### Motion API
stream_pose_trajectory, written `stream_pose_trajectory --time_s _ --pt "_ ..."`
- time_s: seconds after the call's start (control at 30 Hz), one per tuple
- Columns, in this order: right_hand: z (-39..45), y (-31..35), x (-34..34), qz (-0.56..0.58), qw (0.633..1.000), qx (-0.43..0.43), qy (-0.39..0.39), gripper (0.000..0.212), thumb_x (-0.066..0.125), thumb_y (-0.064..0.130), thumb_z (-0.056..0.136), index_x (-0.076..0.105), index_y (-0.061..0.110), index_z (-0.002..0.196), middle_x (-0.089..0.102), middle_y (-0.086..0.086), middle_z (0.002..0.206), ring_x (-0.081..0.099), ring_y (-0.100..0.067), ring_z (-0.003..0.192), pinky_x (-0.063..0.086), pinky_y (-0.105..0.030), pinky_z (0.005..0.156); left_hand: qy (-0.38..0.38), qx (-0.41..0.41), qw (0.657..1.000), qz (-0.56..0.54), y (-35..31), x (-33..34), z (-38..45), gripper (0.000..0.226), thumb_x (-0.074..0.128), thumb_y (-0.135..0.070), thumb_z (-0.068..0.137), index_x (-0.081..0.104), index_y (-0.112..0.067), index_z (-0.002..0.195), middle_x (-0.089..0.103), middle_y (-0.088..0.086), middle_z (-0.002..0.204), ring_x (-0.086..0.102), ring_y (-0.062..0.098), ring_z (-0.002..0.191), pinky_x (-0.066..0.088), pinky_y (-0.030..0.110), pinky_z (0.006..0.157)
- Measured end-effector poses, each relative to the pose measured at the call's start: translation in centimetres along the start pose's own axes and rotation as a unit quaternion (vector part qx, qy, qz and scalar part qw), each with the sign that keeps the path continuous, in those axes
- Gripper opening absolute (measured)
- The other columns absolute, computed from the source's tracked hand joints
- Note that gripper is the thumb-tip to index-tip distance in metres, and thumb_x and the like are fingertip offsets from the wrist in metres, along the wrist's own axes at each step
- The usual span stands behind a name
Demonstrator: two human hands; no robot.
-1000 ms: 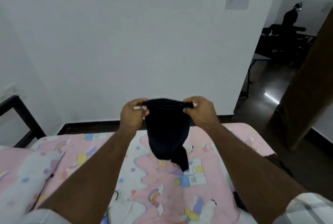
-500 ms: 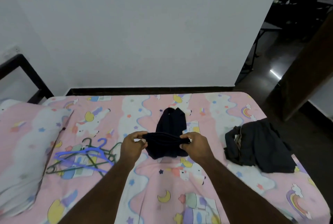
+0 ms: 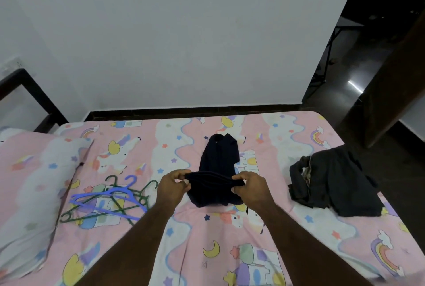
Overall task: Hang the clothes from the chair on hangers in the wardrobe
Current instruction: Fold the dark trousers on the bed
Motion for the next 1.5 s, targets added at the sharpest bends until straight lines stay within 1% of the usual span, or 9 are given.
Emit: stream_pose_trajectory --time_s 0.13,0.23,0.43,0.63,0.8,0.93,1.07,1.3,1.5 --pt "7.2 2.6 -1.1 -0.003 1.000 -0.006 -0.017 0.035 0.077 0.010 0.083 0.072 0.015 0.118 0.067 0.002 0.113 0.067 -0.018 0.102 0.050 -0.021 0.090 0.001 -0.007 1.000 0.005 -2.4 1.2 7.6 0.033 0.059 0.011 0.093 0.074 -0.018 0.094 0.061 0.012 0.094 0.069 0.029 0.085 0.060 0.039 0.086" --pt "14.1 6.5 -3.3 -0.011 0.998 -0.032 -0.053 0.034 0.077 0.011 0.081 0.074 0.014 0.115 0.070 0.001 0.111 0.067 -0.018 0.105 0.050 -0.024 0.095 -0.001 0.013 1.000 -0.006 -6.7 2.2 14.6 0.032 0.059 0.010 0.093 0.074 -0.018 0.095 0.060 0.010 0.091 0.068 0.027 0.084 0.061 0.031 0.081" --pt "24.8 19.3 -13.3 0.000 0.970 -0.144 -0.197 0.031 0.077 0.010 0.079 0.076 0.013 0.109 0.074 -0.004 0.112 0.065 -0.018 0.109 0.035 -0.010 0.090 -0.010 0.146 0.987 -0.070 -24.3 4.3 25.0 0.031 0.055 0.014 0.092 0.071 -0.013 0.088 0.062 -0.001 0.066 0.058 0.018 0.067 0.058 0.023 0.067" --pt "23.0 31.9 -25.8 0.015 0.862 -0.332 -0.383 0.032 0.072 0.006 0.074 0.077 0.015 0.104 0.072 -0.001 0.107 0.064 -0.018 0.105 0.048 -0.024 0.095 -0.045 0.349 0.925 -0.143 -42.9 4.2 22.2 0.026 0.058 0.007 0.093 0.073 -0.014 0.100 0.068 0.002 0.092 0.072 0.020 0.078 0.061 0.032 0.083" --pt "15.8 35.1 -30.4 0.040 0.811 -0.398 -0.426 0.034 0.070 0.005 0.075 0.076 0.017 0.106 0.061 0.015 0.105 0.059 -0.005 0.105 0.049 -0.024 0.097 -0.044 0.410 0.891 -0.193 -48.8 3.7 14.6 0.028 0.057 0.006 0.094 0.073 -0.010 0.109 0.070 0.004 0.103 0.073 0.012 0.085 0.060 0.030 0.084" --pt "10.2 31.1 -28.4 0.042 0.828 -0.386 -0.405 0.033 0.072 0.005 0.075 0.076 0.017 0.105 0.065 0.008 0.106 0.059 -0.006 0.100 0.044 -0.015 0.094 -0.018 0.391 0.899 -0.195 -44.9 3.4 9.2 0.027 0.057 0.008 0.095 0.072 -0.008 0.109 0.070 0.006 0.103 0.073 0.016 0.089 0.059 0.028 0.084" --pt "4.5 23.1 -22.9 0.026 0.876 -0.328 -0.352 0.030 0.075 0.009 0.075 0.076 0.019 0.103 0.067 0.007 0.102 0.059 -0.009 0.095 0.039 -0.011 0.089 -0.010 0.337 0.924 -0.181 -34.8 3.1 4.2 0.022 0.058 0.010 0.094 0.069 0.001 0.111 0.070 0.008 0.093 0.071 0.013 0.081 0.058 0.023 0.077" --pt "-3.5 7.9 -9.3 0.000 0.976 -0.157 -0.151 0.030 0.076 0.014 0.075 0.076 0.021 0.104 0.067 0.004 0.105 0.061 -0.013 0.103 0.041 -0.016 0.091 0.006 0.176 0.977 -0.121 -13.5 1.2 -2.9 0.026 0.056 0.017 0.091 0.071 -0.001 0.103 0.069 0.020 0.101 0.068 0.030 0.086 0.059 0.022 0.073" --pt "-7.6 0.2 -0.4 -0.028 0.997 -0.070 0.007 0.029 0.076 0.022 0.073 0.074 0.026 0.102 0.067 0.009 0.104 0.064 -0.006 0.094 0.051 -0.018 0.083 0.005 0.066 0.996 -0.052 -2.1 -1.3 -6.4 0.039 0.053 0.021 0.090 0.076 -0.010 0.091 0.070 0.012 0.090 0.070 0.035 0.087 0.061 0.026 0.074"
Point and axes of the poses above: each hand's wrist, its own z-axis towards the middle knuckle, its own x-axis out of the palm, y = z × x, the point moved 6 cm from there along z, towards the middle knuckle
